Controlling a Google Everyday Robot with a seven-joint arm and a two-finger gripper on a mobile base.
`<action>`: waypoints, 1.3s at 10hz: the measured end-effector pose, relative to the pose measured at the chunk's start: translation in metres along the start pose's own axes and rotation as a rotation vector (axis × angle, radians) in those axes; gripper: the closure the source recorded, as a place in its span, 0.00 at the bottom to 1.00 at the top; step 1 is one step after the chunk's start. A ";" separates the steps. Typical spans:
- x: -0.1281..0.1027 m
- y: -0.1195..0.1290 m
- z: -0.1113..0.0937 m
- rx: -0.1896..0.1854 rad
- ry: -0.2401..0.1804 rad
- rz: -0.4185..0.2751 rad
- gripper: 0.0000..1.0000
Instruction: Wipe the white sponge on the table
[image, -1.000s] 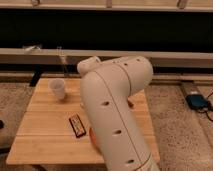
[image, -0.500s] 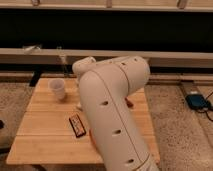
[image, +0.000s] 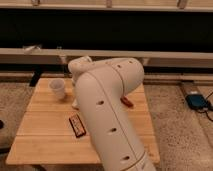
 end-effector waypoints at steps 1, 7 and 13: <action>-0.007 0.000 0.004 -0.002 -0.002 -0.004 1.00; -0.029 -0.040 0.011 0.026 -0.020 0.033 1.00; -0.033 -0.053 0.010 0.042 -0.032 0.065 1.00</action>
